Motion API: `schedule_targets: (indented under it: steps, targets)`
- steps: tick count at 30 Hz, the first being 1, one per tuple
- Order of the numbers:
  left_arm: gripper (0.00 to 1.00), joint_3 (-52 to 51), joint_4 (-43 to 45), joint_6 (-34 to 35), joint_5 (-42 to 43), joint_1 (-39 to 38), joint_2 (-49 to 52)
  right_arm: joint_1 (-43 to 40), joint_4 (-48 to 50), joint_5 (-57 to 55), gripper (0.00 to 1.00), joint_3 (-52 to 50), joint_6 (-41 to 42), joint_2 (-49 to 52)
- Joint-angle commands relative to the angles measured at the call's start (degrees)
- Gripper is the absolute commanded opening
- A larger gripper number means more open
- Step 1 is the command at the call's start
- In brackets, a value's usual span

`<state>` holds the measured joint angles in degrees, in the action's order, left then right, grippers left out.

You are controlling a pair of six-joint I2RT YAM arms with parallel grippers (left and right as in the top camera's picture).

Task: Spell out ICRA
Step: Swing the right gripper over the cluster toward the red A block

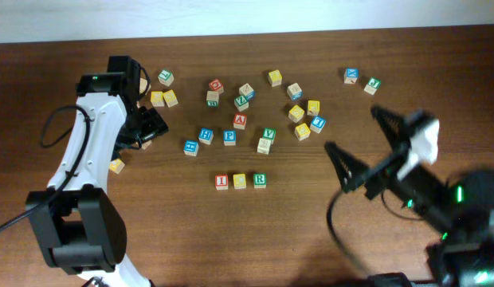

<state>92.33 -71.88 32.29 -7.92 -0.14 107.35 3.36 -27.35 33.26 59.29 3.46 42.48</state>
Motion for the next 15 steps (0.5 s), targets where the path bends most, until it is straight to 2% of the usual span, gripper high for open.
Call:
schedule_targets:
  steps: [1,2,5,8,10,12,13,15]
  targets:
    - [0.99,-0.2,-0.1,-0.7,-0.5,0.1,-0.4,1.0,-12.9,0.8,0.98,16.9,-6.1,16.4]
    - [0.99,-0.2,-0.1,-0.7,-0.5,0.1,-0.4,2.8,-18.1,0.7,0.98,22.6,-6.1,22.6]
    - [0.99,-0.2,-0.1,-0.7,-0.5,0.1,-0.4,9.2,-25.8,1.3,0.98,33.4,-6.0,36.7]
    - [0.99,-0.2,-0.1,-0.7,-0.5,0.1,-0.4,13.9,-23.6,14.1,0.98,36.2,-6.0,45.5]
    - [0.99,-0.2,-0.1,-0.7,-0.5,0.1,-0.4,16.0,-17.2,23.3,0.98,36.2,-4.9,50.5]
    - [0.99,-0.2,-0.1,-0.7,-0.5,0.1,-0.4,18.4,-10.9,17.2,0.98,36.2,9.2,55.2]
    - [0.99,-0.2,-0.1,-0.7,-0.5,0.1,-0.4,19.8,-10.8,11.6,0.98,36.2,10.8,56.8]
    - [0.99,-0.2,-0.1,-0.7,-0.5,0.1,-0.4,23.4,-13.6,-6.4,0.98,36.2,15.2,58.8]
